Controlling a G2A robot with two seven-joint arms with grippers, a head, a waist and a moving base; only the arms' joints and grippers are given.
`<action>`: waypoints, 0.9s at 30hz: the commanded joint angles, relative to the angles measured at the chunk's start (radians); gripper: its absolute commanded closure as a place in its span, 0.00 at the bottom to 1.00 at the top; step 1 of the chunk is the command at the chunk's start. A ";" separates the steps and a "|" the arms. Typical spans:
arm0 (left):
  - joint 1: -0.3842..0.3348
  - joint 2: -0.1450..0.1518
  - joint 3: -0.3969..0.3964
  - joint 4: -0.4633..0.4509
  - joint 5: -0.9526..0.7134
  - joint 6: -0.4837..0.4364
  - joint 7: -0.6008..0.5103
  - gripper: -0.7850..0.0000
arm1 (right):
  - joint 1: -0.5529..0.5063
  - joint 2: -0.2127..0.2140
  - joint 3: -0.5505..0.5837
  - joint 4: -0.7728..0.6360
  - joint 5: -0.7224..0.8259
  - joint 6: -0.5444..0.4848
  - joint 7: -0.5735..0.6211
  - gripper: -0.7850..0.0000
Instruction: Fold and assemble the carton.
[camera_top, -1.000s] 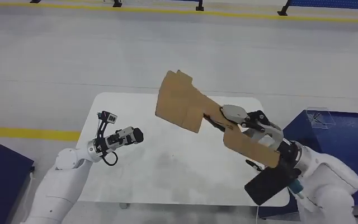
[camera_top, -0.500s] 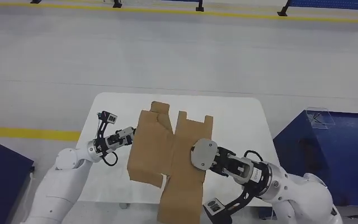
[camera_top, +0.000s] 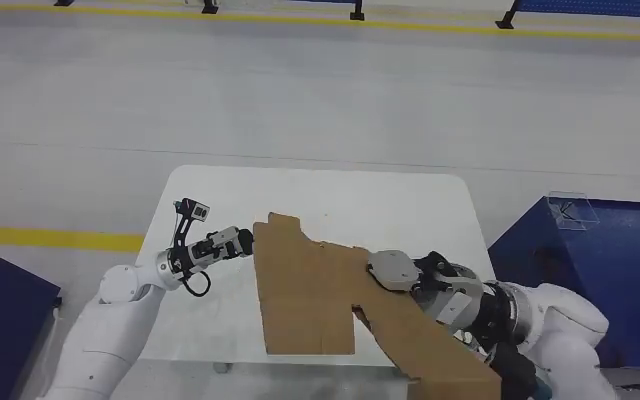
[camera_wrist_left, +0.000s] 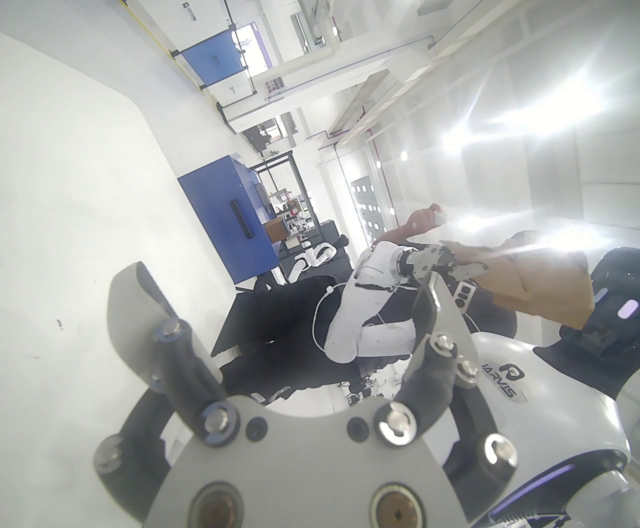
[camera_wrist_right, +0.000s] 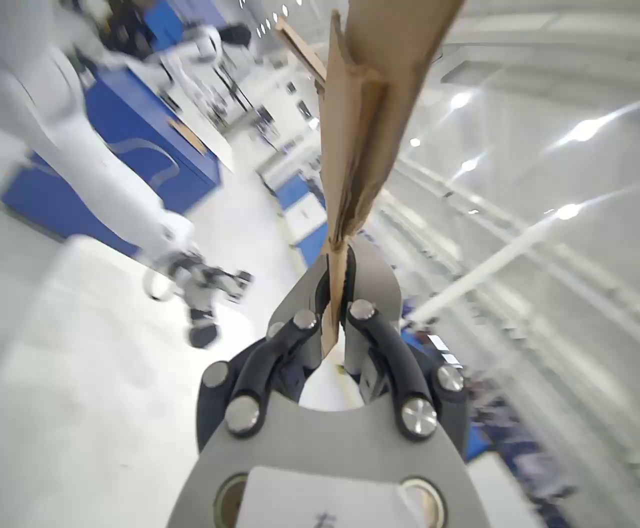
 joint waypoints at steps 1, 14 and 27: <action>0.000 0.000 0.000 0.000 0.000 0.000 0.000 0.00 | 0.008 0.008 -0.033 0.068 0.422 -0.103 0.171 1.00; 0.000 0.000 0.000 0.000 0.000 0.000 0.000 0.00 | 0.093 0.118 -0.287 0.221 1.900 0.254 1.346 1.00; 0.000 0.000 0.000 0.000 0.000 0.000 0.000 0.00 | 0.078 0.125 -0.255 0.251 2.086 0.291 1.403 1.00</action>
